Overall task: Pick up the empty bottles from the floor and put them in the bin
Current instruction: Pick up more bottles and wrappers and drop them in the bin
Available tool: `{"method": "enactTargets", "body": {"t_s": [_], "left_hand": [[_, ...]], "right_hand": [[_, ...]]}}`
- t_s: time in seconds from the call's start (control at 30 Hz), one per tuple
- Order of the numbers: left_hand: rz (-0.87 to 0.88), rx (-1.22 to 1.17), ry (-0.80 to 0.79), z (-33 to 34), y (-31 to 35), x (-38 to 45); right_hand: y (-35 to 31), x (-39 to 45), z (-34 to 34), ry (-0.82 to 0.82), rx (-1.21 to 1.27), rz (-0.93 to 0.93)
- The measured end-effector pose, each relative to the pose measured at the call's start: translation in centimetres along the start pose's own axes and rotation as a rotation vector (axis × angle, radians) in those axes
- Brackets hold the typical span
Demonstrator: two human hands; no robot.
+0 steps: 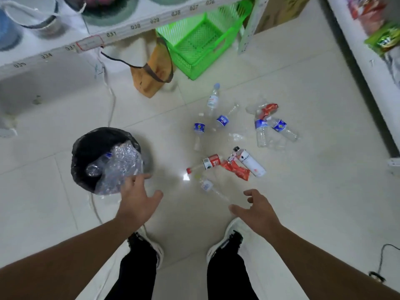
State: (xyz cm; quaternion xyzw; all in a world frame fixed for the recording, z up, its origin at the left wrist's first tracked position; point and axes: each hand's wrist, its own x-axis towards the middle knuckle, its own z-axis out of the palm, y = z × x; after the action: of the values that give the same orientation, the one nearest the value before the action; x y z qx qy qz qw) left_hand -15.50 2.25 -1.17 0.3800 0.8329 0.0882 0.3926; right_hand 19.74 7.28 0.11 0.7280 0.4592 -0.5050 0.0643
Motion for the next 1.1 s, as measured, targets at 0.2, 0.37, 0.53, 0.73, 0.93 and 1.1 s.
{"method": "enactTargets", "body": {"t_s": [0.2, 0.37, 0.53, 0.73, 0.93, 1.1], "left_hand": [[0.034, 0.057, -0.026, 5.2, 5.8, -2.0], [0.075, 0.130, -0.082, 8.5, 9.3, -2.0], [0.146, 0.228, -0.192, 11.5, 10.7, -0.5], [0.248, 0.402, -0.278, 16.8, 9.2, 8.3], [0.365, 0.489, -0.282, 26.6, 5.8, 20.9], [0.440, 0.572, -0.298, 34.5, 2.0, 27.6]], "right_hand": [[6.1, -0.1, -3.9, -0.015, -0.016, 0.021], [8.4, 0.6, -4.7, -0.028, 0.003, 0.036], [8.8, 1.7, -1.6, -0.066, 0.029, 0.075], [8.9, 7.7, 5.9, -0.038, -0.005, 0.087], [12.0, 20.5, 15.4, 0.055, -0.208, 0.024], [14.6, 28.8, 21.7, 0.141, -0.411, -0.099]]}}
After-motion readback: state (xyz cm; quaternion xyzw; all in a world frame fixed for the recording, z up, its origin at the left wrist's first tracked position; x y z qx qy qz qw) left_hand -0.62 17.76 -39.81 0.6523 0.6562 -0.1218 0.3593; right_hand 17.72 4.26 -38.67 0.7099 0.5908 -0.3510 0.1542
